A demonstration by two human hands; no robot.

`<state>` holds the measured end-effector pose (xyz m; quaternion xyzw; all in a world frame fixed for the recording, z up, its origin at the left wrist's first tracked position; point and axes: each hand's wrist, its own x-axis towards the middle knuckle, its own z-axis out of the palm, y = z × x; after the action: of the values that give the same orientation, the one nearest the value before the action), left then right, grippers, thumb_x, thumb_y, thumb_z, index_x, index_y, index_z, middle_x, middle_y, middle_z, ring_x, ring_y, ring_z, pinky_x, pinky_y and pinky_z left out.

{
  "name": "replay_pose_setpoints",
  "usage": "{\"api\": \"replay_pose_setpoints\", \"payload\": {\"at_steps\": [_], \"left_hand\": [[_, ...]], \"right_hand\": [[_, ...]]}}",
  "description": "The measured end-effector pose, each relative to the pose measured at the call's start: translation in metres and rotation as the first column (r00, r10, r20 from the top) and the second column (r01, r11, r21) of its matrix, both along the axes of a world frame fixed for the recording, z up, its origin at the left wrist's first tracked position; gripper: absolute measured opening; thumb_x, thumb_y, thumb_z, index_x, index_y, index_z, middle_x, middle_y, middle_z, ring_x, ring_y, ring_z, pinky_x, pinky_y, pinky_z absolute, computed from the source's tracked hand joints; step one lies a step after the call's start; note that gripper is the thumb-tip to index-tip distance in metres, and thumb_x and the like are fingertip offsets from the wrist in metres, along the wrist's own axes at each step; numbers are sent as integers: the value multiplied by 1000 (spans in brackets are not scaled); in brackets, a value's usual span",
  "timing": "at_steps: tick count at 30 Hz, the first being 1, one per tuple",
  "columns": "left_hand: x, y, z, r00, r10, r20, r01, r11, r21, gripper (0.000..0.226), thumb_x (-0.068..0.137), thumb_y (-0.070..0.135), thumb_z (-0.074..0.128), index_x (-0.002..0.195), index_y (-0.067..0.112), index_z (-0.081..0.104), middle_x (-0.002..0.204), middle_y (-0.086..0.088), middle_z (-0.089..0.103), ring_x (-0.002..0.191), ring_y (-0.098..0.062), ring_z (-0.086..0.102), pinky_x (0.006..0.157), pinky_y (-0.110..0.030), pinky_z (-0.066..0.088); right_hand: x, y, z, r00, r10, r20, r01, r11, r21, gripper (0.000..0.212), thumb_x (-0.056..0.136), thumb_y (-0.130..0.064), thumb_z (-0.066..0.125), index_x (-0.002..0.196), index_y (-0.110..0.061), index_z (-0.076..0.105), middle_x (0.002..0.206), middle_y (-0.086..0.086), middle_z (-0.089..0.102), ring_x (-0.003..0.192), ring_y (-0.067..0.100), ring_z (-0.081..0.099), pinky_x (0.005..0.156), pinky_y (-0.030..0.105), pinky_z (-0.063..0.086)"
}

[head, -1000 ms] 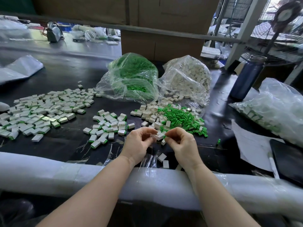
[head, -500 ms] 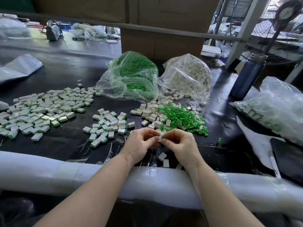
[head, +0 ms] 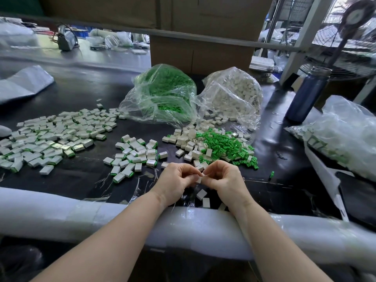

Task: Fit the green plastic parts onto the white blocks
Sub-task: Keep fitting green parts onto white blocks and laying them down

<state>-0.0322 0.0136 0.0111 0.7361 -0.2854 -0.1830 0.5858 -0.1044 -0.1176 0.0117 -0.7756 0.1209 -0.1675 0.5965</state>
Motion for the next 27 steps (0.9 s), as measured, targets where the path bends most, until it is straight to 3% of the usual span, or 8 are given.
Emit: {"api": "replay_pose_setpoints", "payload": {"at_steps": [4, 9, 15, 21, 27], "left_hand": [[0, 1, 0, 999, -20, 39, 19, 999, 35, 24, 85, -3, 60, 76, 17, 69, 70, 3, 65, 63, -5, 59, 71, -18, 52], [-1, 0, 1, 999, 11, 32, -10, 1000, -14, 16, 88, 2, 58, 86, 14, 68, 89, -18, 69, 78, -19, 61, 82, -35, 53], [-3, -2, 2, 996, -19, 86, 21, 1000, -23, 23, 84, -6, 60, 95, 14, 57, 90, -16, 66, 81, -25, 63, 82, -31, 52], [1, -1, -2, 994, 30, 106, -28, 999, -26, 5, 87, 11, 61, 87, 16, 64, 83, -4, 67, 76, -11, 61, 76, -21, 51], [5, 1, -4, 998, 61, -3, -61, 997, -47, 13, 89, 16, 59, 79, 22, 65, 79, -6, 67, 73, -18, 64, 74, -34, 56]], "right_hand": [[0, 0, -1, 1000, 2, -3, -2, 1000, -13, 25, 71, 8, 72, 68, -14, 60, 58, -2, 62, 54, 7, 57, 53, 17, 48], [1, -1, -2, 1000, -19, 18, 18, 999, 43, 19, 75, 4, 71, 74, -13, 63, 65, 3, 65, 58, 11, 60, 57, 20, 51], [2, -1, -2, 999, -44, 20, 41, 991, 130, 14, 81, 3, 66, 76, -9, 63, 70, 13, 67, 59, 23, 65, 55, 28, 54], [2, -2, -2, 999, -32, 21, 28, 986, 166, 11, 85, -4, 64, 76, -10, 67, 66, 7, 68, 55, 14, 61, 53, 22, 50], [2, 0, -4, 1000, -27, 7, 26, 989, 144, 15, 83, -2, 66, 70, -10, 66, 59, 1, 66, 49, 6, 56, 49, 17, 46]]}}
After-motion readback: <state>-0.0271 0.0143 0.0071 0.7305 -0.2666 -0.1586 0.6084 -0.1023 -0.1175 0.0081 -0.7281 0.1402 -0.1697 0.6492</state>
